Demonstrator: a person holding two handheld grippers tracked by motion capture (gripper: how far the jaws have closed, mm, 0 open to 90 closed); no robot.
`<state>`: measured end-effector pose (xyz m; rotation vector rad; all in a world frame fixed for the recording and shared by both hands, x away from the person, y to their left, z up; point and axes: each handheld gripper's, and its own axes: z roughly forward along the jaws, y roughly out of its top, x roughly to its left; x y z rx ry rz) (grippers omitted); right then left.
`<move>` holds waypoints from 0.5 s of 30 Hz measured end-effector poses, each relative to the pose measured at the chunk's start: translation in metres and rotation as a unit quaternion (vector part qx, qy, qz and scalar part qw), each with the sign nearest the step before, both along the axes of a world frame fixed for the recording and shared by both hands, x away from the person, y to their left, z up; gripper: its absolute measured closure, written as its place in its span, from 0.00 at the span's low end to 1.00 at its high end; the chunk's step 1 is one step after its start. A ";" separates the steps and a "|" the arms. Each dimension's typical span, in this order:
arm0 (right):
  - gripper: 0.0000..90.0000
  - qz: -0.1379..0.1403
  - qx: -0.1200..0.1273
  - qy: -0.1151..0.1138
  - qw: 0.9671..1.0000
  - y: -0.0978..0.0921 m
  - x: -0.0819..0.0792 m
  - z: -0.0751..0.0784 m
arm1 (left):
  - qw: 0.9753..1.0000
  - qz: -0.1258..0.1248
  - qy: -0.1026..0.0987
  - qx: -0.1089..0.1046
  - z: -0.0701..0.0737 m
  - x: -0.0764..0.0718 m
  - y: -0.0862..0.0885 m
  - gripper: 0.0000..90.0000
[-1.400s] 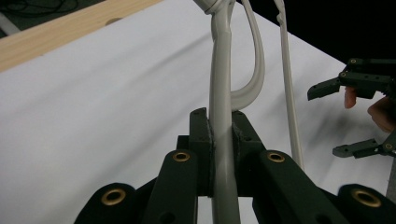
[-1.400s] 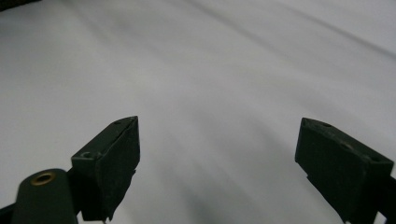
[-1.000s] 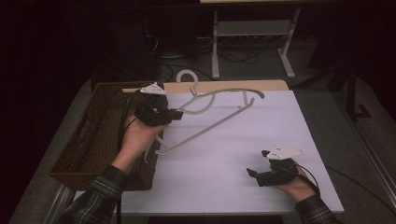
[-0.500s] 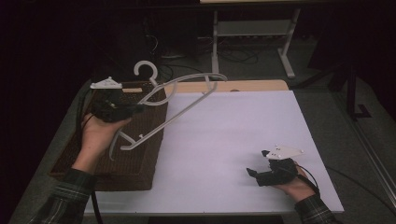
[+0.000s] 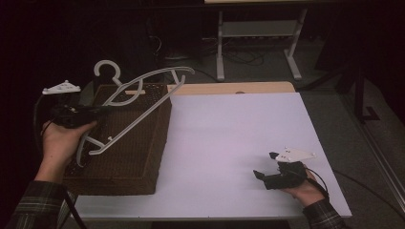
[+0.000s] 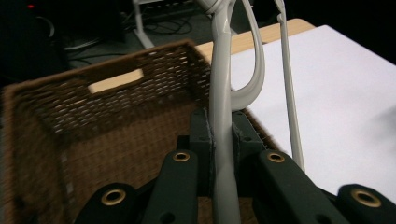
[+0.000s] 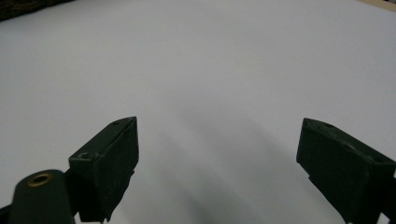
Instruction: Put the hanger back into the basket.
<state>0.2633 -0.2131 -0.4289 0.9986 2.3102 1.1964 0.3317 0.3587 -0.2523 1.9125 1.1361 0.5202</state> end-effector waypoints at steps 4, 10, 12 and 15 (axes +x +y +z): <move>0.12 0.000 0.009 -0.006 1.000 -0.002 -0.004 0.005 | 1.000 0.014 0.003 0.007 -0.004 -0.003 0.016 0.91; 0.11 0.000 0.018 -0.010 1.000 -0.004 -0.011 0.008 | 0.999 0.034 0.012 0.014 -0.016 -0.004 0.038 0.91; 0.11 0.000 0.019 -0.011 1.000 -0.004 -0.012 0.008 | 0.999 0.042 0.014 0.019 -0.021 -0.005 0.044 0.91; 0.11 -0.001 0.017 -0.012 1.000 -0.004 -0.012 0.008 | 0.998 0.054 0.017 0.019 -0.028 -0.005 0.054 0.91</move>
